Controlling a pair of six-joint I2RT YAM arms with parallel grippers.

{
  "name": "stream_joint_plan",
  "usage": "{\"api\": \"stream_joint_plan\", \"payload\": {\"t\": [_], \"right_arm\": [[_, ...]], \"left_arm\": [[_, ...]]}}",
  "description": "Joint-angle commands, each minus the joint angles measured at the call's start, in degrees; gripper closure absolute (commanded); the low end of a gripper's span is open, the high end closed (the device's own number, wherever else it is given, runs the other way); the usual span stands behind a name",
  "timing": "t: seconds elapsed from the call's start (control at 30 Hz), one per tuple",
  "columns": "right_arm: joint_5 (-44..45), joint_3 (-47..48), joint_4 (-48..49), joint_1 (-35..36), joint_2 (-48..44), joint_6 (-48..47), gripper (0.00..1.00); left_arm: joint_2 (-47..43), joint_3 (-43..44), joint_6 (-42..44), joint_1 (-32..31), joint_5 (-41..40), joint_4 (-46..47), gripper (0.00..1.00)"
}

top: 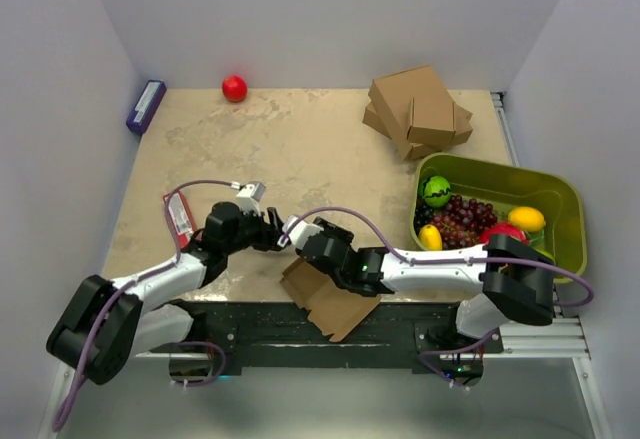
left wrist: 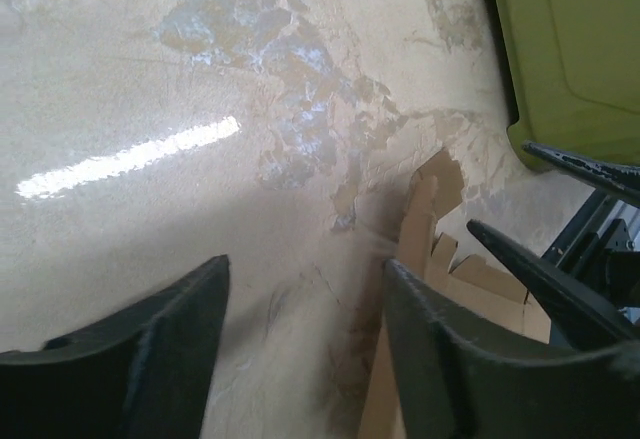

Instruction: Fold the paper box

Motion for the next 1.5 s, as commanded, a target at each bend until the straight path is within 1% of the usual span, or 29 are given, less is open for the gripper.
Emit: {"api": "stream_joint_plan", "payload": {"t": [0.0,0.03,0.07,0.1,0.13,0.17,0.2,0.23,0.27,0.3,0.33,0.37,0.4,0.5,0.63,0.73,0.8,0.83,0.87,0.9,0.97,1.03,1.07,1.17,1.4,1.47], "right_arm": [[5.0,9.3,-12.9,0.2,-2.4,25.4,0.50],[4.5,10.7,-16.1,0.2,-2.5,35.1,0.50],[3.0,11.9,-18.9,0.3,-2.9,40.0,0.50],[2.1,13.7,-24.0,0.2,-3.1,44.8,0.50],[0.9,14.3,-25.8,0.1,-3.7,53.4,0.49],[-2.1,14.4,-27.0,0.1,-4.9,57.5,0.46],[-4.0,13.6,-27.5,0.0,-5.6,64.6,0.43],[-6.1,12.8,-26.6,-0.1,-6.5,67.7,0.41],[-10.5,10.8,-23.9,-0.7,-7.6,71.2,0.36],[-12.3,9.8,-23.3,-0.9,-7.9,79.6,0.34],[-13.9,9.0,-22.5,-1.3,-8.0,83.1,0.34],[-17.7,7.2,-19.6,-1.8,-7.8,85.8,0.35],[-18.8,6.7,-19.0,-2.1,-7.4,90.7,0.36],[-21.5,5.7,-19.3,-3.1,-5.7,99.7,0.38],[-23.8,7.3,-20.3,-5.9,-3.9,104.6,0.38],[-24.6,10.9,-24.2,-8.1,-1.2,107.9,0.38],[-24.7,14.7,-29.9,-9.2,1.1,110.7,0.39],[-25.4,16.3,-32.4,-9.7,4.0,111.5,0.39],[-25.8,19.7,-36.9,-10.6,5.6,111.8,0.40],[-26.4,21.6,-39.0,-11.1,7.0,111.8,0.42],[-26.8,26.6,-42.3,-12.2,11.2,110.0,0.44],[-25.8,29.1,-44.0,-12.4,13.2,108.9,0.45],[-24.7,30.5,-45.0,-12.6,14.5,108.9,0.48],[-24.8,31.7,-47.1,-13.1,16.2,109.4,0.50],[-26.6,33.0,-49.7,-13.1,19.6,108.9,0.50],[-26.5,33.0,-49.2,-13.1,20.1,108.8,0.52]], "left_arm": [[-7.8,0.5,0.7,0.2,-6.2,-3.3,0.28],[-11.3,0.6,0.6,0.3,-8.2,-7.4,0.26],[-13.3,1.1,0.3,0.3,-12.3,-9.8,0.25],[-17.2,1.2,0.1,0.2,-14.6,-11.9,0.25],[-19.2,1.1,-0.3,0.3,-16.1,-15.5,0.24],[-21.0,1.2,-0.6,0.2,-18.4,-17.1,0.23],[-24.0,1.2,-0.3,0.2,-19.3,-20.0,0.23],[-25.2,2.1,0.1,0.3,-20.0,-21.6,0.22],[-26.0,2.9,0.6,0.3,-20.0,-24.0,0.21],[-26.6,3.8,0.9,0.3,-20.0,-27.2,0.21],[-26.6,5.9,1.6,0.3,-19.6,-28.8,0.20],[-26.5,6.9,2.0,0.3,-19.5,-30.3,0.19],[-26.7,7.9,2.4,0.3,-19.5,-33.1,0.18],[-28.1,10.8,4.3,0.3,-20.0,-36.7,0.15],[-28.5,14.0,7.8,0.4,-19.4,-39.0,0.12],[-27.9,14.9,9.5,0.3,-18.9,-40.1,0.12],[-28.0,14.7,9.6,0.3,-17.9,-39.3,0.12],[-27.9,14.7,9.7,0.3,-17.6,-39.3,0.11],[-27.8,14.9,9.9,0.3,-17.4,-39.5,0.11],[-27.7,14.8,9.9,0.3,-17.1,-39.4,0.11],[-28.1,14.8,10.0,0.4,-16.9,-39.5,0.11],[-28.5,14.5,10.0,0.3,-16.8,-39.4,0.12],[-28.9,14.4,10.0,0.3,-16.9,-39.4,0.12],[-29.3,14.4,9.9,0.3,-17.1,-39.6,0.11],[-29.4,14.3,9.9,0.3,-17.5,-39.7,0.11],[-29.5,14.3,9.8,0.3,-17.7,-39.8,0.11]]}}
